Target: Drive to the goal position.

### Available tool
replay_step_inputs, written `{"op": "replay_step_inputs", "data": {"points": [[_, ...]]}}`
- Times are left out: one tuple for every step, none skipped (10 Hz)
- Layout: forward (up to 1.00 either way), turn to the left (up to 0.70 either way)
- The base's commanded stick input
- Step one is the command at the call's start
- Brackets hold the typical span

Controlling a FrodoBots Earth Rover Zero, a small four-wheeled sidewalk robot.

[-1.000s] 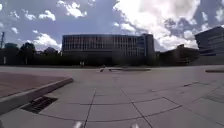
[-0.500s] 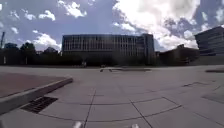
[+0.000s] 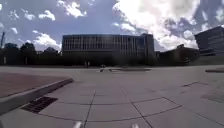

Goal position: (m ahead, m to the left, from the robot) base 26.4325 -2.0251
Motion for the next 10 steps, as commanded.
{"op": "replay_step_inputs", "data": {"points": [[0.05, 0.0], [0.05, 0.0], [0.05, 0.0], [0.06, 0.0], [0.06, 0.0], [0.06, 0.0], [0.06, 0.0], [0.06, 0.0], [0.06, 0.0], [0.06, 0.0]]}}
